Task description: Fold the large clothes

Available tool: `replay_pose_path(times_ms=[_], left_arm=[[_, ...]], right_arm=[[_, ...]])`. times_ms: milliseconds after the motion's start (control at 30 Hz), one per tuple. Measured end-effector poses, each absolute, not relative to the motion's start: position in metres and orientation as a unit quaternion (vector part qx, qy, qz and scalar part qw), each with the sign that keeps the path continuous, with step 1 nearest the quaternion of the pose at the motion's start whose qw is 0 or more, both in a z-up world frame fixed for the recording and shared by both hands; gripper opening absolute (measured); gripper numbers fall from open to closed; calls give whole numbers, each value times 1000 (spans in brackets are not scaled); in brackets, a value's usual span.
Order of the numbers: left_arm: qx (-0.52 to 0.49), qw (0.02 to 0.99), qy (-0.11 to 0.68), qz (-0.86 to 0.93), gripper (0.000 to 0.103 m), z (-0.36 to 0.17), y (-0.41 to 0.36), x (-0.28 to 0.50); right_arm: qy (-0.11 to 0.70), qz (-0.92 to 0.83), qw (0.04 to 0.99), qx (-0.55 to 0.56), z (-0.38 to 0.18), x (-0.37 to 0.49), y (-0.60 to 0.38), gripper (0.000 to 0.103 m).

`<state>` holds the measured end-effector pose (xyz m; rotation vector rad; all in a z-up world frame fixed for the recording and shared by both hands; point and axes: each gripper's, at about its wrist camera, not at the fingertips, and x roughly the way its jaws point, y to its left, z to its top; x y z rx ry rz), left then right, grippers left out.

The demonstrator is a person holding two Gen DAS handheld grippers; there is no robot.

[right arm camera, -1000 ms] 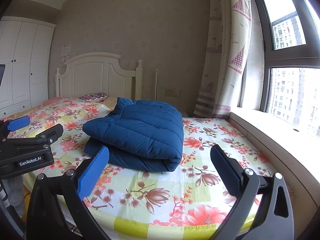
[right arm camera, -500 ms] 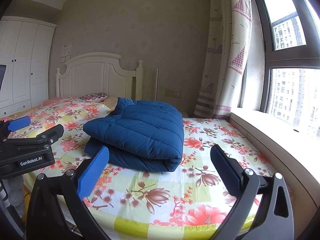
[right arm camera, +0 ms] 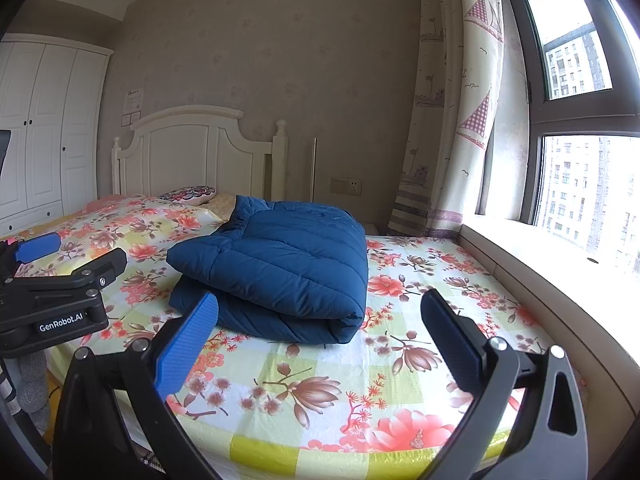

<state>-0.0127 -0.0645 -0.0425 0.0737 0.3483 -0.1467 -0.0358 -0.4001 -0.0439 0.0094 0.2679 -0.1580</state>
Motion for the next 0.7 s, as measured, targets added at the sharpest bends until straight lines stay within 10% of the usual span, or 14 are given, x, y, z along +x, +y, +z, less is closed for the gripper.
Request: replay_pose_path(times_ms=[700], left_arm=[[37, 983, 168, -71, 99, -42, -62, -14]], right_arm=[[133, -77, 988, 6, -45, -36, -398, 101]])
